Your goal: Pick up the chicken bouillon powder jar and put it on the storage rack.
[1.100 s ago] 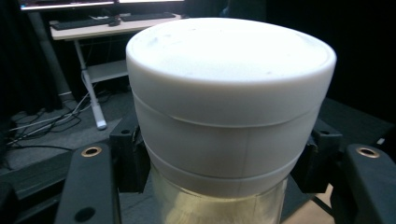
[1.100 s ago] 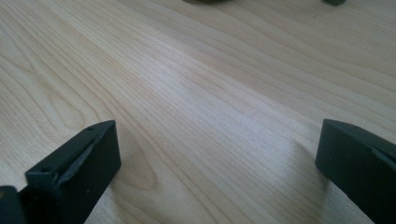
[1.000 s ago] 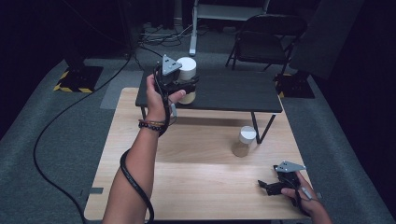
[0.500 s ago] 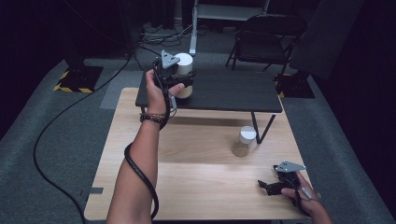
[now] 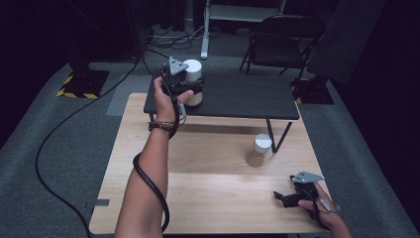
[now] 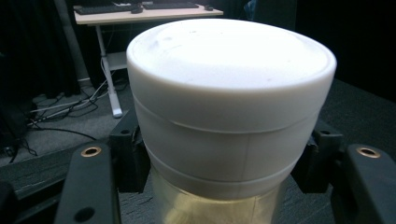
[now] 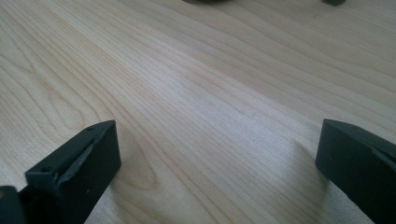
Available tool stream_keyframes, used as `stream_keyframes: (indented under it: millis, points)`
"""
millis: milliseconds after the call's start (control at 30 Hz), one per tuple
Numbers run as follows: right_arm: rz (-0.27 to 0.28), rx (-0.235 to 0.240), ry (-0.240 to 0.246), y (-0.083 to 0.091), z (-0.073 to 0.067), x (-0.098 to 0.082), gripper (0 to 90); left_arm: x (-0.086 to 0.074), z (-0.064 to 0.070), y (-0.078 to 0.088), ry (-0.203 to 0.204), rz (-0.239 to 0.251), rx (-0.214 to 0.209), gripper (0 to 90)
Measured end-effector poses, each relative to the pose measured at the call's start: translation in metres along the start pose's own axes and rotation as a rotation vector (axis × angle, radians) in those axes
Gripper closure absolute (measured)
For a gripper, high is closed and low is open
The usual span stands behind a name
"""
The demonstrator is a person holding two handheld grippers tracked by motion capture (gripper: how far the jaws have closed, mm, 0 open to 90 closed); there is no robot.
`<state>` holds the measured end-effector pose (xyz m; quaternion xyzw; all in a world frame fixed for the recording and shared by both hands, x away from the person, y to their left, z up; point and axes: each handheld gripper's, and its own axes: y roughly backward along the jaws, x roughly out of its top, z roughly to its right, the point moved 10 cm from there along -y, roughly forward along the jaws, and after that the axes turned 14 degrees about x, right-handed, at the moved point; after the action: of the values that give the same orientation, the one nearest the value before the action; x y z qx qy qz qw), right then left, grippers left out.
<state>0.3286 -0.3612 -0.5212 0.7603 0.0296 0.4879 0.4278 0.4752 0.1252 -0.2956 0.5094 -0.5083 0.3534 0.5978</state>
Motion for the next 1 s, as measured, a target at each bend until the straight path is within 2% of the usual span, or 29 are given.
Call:
stream_keyframes:
  millis: [100, 200, 500, 600, 667, 833, 867, 933, 1000]
  points:
    - [0.0, 0.0, 0.0, 0.0, 0.0, 0.0, 0.0, -0.002, 0.002, 0.001, -0.008, 0.009, 0.002, 34.5]
    - [0.0, 0.0, 0.001, 0.0, 0.0, 0.0, 0.0, -0.006, 0.003, 0.001, 0.001, 0.024, 0.007, 34.3]
    - [0.0, 0.0, 0.001, 0.0, 0.0, 0.0, 0.0, -0.007, 0.004, 0.001, -0.001, 0.024, 0.01, 34.4]
    - [0.0, 0.0, 0.0, 0.0, 0.0, 0.0, 0.0, -0.007, 0.004, 0.001, -0.007, 0.023, 0.014, 34.6]
    - [0.0, 0.0, 0.001, 0.0, 0.0, 0.0, 0.0, -0.007, 0.006, 0.001, -0.028, 0.017, 0.024, 34.7]
    - [0.0, 0.0, 0.001, 0.0, 0.0, 0.0, 0.0, -0.006, 0.006, 0.002, -0.036, 0.015, 0.027, 34.5]
    - [0.0, 0.0, 0.001, 0.0, 0.0, 0.0, 0.0, -0.006, 0.007, 0.002, -0.043, 0.015, 0.03, 33.8]
    - [0.0, 0.0, 0.001, 0.0, 0.0, 0.0, 0.0, -0.007, 0.008, 0.001, -0.053, 0.014, 0.032, 26.8]
    - [0.0, 0.0, 0.001, 0.0, 0.0, 0.0, 0.0, -0.009, 0.011, -0.001, -0.067, 0.016, 0.062, 20.1]
